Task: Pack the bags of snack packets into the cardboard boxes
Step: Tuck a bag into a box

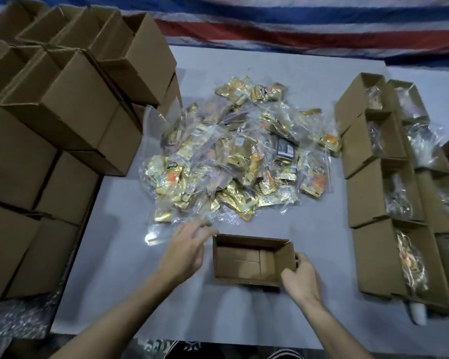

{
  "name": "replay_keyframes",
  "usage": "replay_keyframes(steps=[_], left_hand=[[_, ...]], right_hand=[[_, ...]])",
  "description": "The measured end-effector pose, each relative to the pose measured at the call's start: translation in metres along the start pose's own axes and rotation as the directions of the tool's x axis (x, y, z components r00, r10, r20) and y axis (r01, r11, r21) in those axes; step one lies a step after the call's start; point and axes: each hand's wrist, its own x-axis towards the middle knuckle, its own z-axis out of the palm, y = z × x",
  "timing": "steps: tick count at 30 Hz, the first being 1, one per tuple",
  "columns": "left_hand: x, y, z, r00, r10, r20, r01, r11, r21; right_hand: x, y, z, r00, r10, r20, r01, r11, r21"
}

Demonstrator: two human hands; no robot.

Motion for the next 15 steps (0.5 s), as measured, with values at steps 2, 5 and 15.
replay_keyframes(steps=[2, 5, 15], left_hand=[[0.014, -0.022, -0.006, 0.933, -0.320, -0.167, 0.325, 0.946, 0.005], [0.035, -0.057, -0.011, 0.646, -0.735, -0.207, 0.739, 0.670, -0.071], [0.042, -0.090, -0.011, 0.654, -0.748, 0.113, 0.755, 0.637, -0.154]], right_hand=[[0.001, 0.001, 0.002, 1.000, -0.017, -0.010, 0.017, 1.000, 0.019], [0.002, 0.004, 0.004, 0.999, -0.030, 0.011, 0.030, 0.999, 0.034], [0.001, 0.006, 0.023, 0.998, 0.023, 0.050, -0.031, 0.984, 0.178]])
